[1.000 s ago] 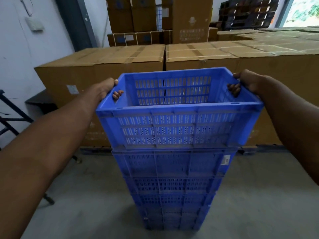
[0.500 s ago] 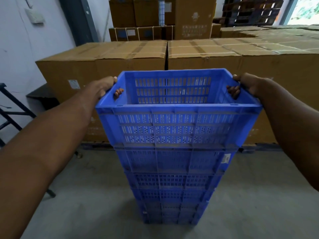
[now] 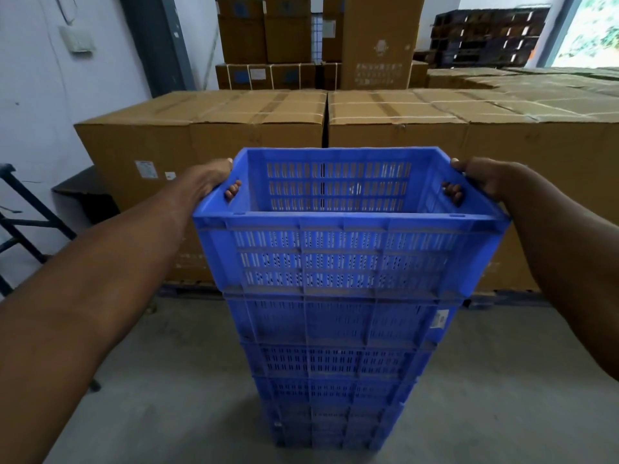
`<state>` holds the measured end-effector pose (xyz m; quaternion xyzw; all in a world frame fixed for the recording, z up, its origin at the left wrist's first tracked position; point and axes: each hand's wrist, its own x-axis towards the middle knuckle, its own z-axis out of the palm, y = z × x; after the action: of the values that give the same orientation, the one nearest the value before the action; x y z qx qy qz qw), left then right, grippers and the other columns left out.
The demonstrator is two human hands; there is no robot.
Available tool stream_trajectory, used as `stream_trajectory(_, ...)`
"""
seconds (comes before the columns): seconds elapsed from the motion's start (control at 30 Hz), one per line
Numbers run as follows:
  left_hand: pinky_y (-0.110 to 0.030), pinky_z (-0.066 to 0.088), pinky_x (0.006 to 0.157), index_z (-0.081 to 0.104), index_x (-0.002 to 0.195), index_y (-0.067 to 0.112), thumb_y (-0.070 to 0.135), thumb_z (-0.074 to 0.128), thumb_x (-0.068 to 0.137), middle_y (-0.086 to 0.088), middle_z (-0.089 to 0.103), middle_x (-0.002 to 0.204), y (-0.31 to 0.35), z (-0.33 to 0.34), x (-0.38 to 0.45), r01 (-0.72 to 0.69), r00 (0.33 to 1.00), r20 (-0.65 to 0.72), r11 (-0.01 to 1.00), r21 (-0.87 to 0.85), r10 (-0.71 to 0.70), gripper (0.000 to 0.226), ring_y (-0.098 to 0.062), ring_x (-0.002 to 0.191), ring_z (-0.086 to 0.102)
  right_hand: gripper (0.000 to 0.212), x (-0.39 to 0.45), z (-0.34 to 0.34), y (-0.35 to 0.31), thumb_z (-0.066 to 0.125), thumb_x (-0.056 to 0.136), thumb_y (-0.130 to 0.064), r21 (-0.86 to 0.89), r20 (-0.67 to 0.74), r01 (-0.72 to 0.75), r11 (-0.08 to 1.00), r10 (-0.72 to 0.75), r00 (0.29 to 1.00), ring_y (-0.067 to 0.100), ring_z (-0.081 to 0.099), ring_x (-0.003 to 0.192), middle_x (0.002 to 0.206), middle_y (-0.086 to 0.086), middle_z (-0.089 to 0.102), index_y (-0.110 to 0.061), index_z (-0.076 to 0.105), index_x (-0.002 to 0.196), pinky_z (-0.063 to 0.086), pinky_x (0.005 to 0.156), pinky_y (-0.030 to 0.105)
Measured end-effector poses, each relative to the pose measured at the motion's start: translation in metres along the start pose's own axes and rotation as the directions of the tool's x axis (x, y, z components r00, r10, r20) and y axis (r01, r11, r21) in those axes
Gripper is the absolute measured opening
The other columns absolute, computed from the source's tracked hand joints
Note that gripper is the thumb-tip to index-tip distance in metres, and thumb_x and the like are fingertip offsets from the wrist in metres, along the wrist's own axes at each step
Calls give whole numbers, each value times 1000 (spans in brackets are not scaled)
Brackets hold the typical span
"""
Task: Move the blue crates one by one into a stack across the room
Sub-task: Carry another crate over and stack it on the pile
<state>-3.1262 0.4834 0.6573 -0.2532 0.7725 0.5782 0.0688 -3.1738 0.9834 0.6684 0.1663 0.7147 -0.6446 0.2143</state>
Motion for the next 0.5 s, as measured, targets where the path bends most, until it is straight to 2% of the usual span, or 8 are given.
stream_trajectory(0.07,-27,36,45,49,85,5,54,18,108,-5,41,67,0,0,-1,-18,1000,-4,1000,19,18,63,-17,54,32,55,-4,0,-1,34,104,-54,-30,-28,17,999,-18,999,16,44,48,53,5,50,-5,51,84,47,43,21)
stream_trajectory(0.2,-29,34,52,48,83,5,50,17,108,-6,41,67,1,-1,-1,-37,999,-19,998,51,38,60,-17,55,34,54,-7,2,-2,32,106,-49,-73,-55,37,997,-41,998,20,45,58,54,8,53,-2,52,88,50,45,25)
stream_trajectory(0.37,-35,43,56,53,106,-4,38,22,109,-15,51,75,3,-3,-2,-76,994,-63,979,190,90,52,-25,57,44,45,-7,8,-5,27,109,-34,-240,-103,82,967,-109,989,26,46,64,73,15,50,1,50,93,44,61,40)
stream_trajectory(0.43,-36,46,55,53,115,-7,37,25,109,-18,52,76,5,0,-7,-96,992,-65,976,197,111,52,-28,59,48,42,-7,11,-6,28,108,-29,-304,-130,108,947,-153,980,28,48,64,75,18,49,3,50,90,46,59,39)
stream_trajectory(0.5,-36,50,55,54,118,-9,35,30,110,-23,57,82,8,6,-18,-149,975,-116,945,291,189,51,-33,65,56,42,-12,16,-7,35,107,-29,-430,-171,141,892,-234,957,31,51,64,78,19,52,4,52,87,50,56,37)
